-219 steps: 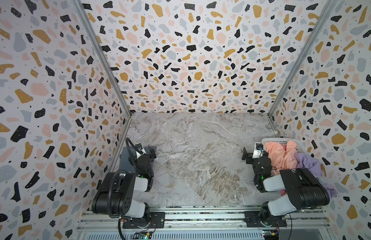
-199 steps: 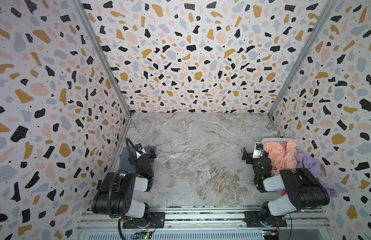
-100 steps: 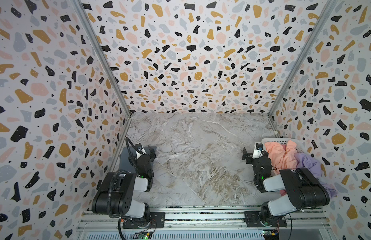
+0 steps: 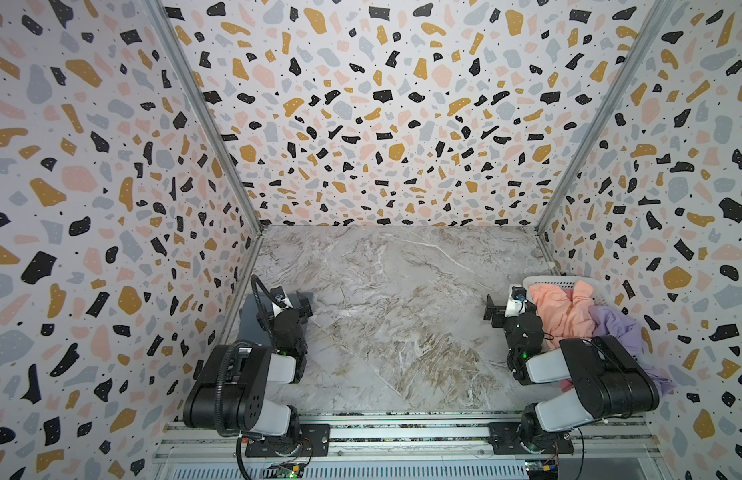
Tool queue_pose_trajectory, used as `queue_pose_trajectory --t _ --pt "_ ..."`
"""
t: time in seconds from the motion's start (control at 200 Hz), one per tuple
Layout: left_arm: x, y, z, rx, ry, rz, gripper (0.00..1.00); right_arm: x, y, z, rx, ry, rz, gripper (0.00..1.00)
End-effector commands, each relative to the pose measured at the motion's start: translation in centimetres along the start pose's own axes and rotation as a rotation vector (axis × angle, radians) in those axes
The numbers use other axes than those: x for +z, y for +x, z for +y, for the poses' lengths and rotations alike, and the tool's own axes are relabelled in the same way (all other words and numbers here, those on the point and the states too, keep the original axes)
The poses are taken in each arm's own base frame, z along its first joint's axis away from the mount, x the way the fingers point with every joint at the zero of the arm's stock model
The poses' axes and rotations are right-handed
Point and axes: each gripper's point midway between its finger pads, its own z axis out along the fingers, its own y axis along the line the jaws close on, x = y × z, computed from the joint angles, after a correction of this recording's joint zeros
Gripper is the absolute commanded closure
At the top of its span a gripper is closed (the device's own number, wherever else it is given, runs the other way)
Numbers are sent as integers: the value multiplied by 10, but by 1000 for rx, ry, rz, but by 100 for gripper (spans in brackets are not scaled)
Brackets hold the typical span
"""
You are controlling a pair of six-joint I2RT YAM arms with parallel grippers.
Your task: Fold and stack the t-shirts
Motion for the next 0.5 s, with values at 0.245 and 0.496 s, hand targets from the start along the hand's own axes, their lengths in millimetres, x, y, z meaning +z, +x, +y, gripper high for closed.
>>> queue_pose_trajectory --t 0.245,0.496 --pt "6 -43 -4 2 -12 -3 0 1 -46 4 -28 -4 -35 1" --pt "-2 -164 -55 -287 250 65 1 -35 -155 64 274 -370 82 1"
